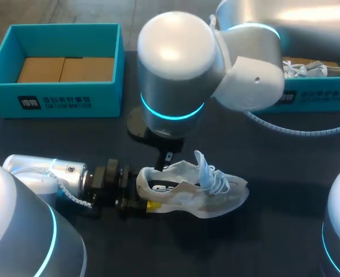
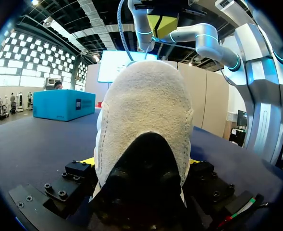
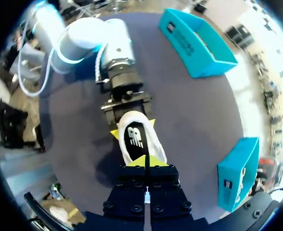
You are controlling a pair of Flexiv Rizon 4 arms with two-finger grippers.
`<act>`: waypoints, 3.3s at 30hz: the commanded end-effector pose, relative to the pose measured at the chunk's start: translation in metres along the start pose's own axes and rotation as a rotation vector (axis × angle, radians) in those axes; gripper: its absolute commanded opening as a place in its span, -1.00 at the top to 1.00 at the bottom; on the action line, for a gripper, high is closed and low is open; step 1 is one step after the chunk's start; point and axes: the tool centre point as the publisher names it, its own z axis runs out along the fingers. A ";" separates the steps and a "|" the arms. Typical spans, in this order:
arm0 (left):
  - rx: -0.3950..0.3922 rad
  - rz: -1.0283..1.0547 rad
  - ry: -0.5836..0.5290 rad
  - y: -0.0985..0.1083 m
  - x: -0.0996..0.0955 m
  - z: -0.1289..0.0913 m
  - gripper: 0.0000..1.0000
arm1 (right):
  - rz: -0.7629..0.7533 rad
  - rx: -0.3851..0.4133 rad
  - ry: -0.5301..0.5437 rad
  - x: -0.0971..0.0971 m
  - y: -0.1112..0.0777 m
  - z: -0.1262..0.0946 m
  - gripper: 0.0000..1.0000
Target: Take the shoe out of the shoebox, open the shoe tongue, remove and reinsert the insole, then place the shoe into the shoebox
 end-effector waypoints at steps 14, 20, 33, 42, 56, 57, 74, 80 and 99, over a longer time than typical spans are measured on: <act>-0.001 0.000 -0.002 0.003 0.000 -0.001 1.00 | -0.144 0.034 0.048 0.004 0.005 0.051 1.00; -0.001 0.000 -0.002 0.003 0.000 -0.001 1.00 | -0.202 0.036 0.069 0.004 0.009 0.071 1.00; -0.001 0.000 -0.002 0.003 0.000 -0.001 1.00 | -0.258 0.027 0.116 0.005 0.008 0.102 1.00; -0.001 0.000 -0.002 0.003 0.000 -0.001 1.00 | -0.254 0.037 0.134 0.012 0.000 0.117 1.00; -0.001 0.000 -0.002 0.003 0.000 -0.001 1.00 | -0.208 0.055 0.141 0.010 -0.018 0.137 1.00; -0.001 0.000 -0.002 0.003 0.000 -0.001 1.00 | -0.206 0.055 0.143 0.009 -0.019 0.138 1.00; -0.001 0.000 -0.002 0.003 0.000 -0.001 1.00 | -0.091 0.074 0.128 0.010 -0.052 0.145 1.00; -0.001 0.000 -0.002 0.003 0.000 -0.001 1.00 | -0.052 0.082 0.100 0.008 -0.060 0.140 1.00; -0.001 0.000 -0.002 0.003 0.000 -0.001 1.00 | -0.026 0.090 0.106 0.001 -0.066 0.150 0.31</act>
